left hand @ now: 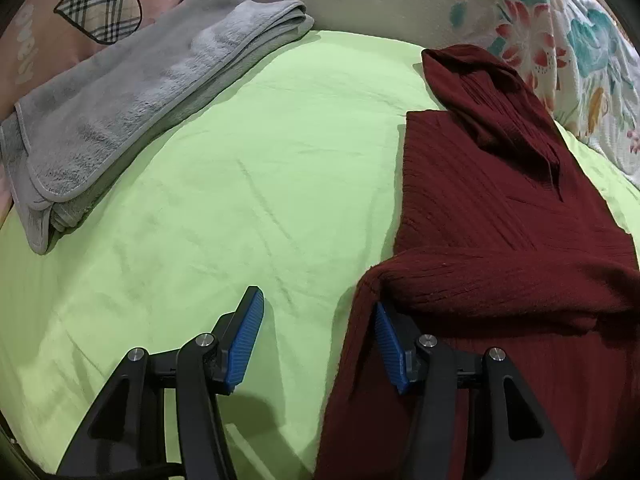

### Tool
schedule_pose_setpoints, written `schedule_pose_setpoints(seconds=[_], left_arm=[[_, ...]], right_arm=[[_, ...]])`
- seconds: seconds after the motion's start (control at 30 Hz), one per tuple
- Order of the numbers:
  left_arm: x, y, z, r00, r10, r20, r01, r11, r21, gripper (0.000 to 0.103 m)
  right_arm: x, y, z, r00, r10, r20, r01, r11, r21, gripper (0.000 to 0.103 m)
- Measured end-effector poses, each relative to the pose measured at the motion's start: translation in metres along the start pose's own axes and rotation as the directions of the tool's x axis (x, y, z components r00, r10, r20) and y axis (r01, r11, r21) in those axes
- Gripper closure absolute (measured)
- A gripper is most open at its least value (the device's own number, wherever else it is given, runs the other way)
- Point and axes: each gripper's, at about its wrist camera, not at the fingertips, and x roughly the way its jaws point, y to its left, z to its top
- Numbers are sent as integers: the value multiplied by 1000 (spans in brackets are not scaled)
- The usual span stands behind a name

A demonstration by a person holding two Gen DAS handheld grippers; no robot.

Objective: Fold large clothes

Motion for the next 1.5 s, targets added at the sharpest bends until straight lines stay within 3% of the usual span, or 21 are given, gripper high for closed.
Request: schedule_pose_setpoints(seconds=[0.2,0.27,0.33,0.43,0.47,0.5,0.53,0.6,0.7,0.73,0.8,0.93,1.07,1.13,1.2,1.23,1.27,1.37,1.47,1.5], left_arm=[[-1,5,-4,1000,0,2,0,1000,-11,44],[-2,4,-5,1000,7,3,-7,1000,-11,43],[-3,4,-6,1000,11,7,-11,1000,-7,43],[-5,7,-8,1000,8,12,-8,1000,-12,43],[-5,8,-9,1000,5,14,-4,1000,-19,42],[-5,10,-10,1000,-2,15,2,1000,-28,42],[-5,12,-10,1000,-7,17,8,999,-35,42],[-5,10,-10,1000,-9,16,10,999,-35,42],[-10,9,-10,998,-50,28,51,999,-16,44],[-12,9,-10,996,-82,33,82,997,-8,44],[-18,11,-8,990,-133,45,132,991,22,44],[-19,13,-12,992,-122,34,118,988,95,44],[-23,29,-18,990,-142,23,141,990,31,44],[-27,38,-21,989,-146,24,146,989,3,44],[-33,50,-26,988,-153,27,153,988,-8,44],[-34,55,-28,987,-158,28,159,987,-9,44],[-35,57,-29,985,-172,27,172,985,-8,44],[-32,52,-25,979,-203,22,203,979,20,44],[-32,30,-16,976,-216,32,211,971,113,44],[-31,24,-14,973,-229,32,222,964,144,44]], right_arm=[[-20,16,-31,992,79,-101,-85,994,-65,99],[-14,25,-39,967,128,-219,-150,985,-89,98],[-12,32,-41,948,148,-280,-179,980,-90,95],[-30,36,-29,916,341,-212,-344,939,21,91],[-38,38,-18,906,395,-152,-394,918,37,81],[-42,39,-10,897,428,-108,-425,904,47,63],[-43,41,3,887,460,-50,-457,887,63,55],[-26,50,28,890,456,-22,-453,887,86,49],[35,78,65,912,398,-99,-388,916,104,49],[59,88,75,903,411,-127,-399,910,113,49],[102,109,90,875,454,-167,-436,890,136,49],[154,181,105,785,556,-274,-566,823,47,49],[193,217,96,775,527,-348,-549,835,41,49],[208,222,89,705,589,-395,-602,792,107,49],[209,229,79,590,681,-435,-698,700,149,49],[202,234,75,557,703,-443,-731,668,140,49],[194,233,74,553,706,-443,-743,658,122,49],[186,207,92,616,709,-342,-714,686,137,49],[190,165,123,749,628,-213,-600,779,184,49],[196,160,129,777,592,-216,-564,806,180,49]])
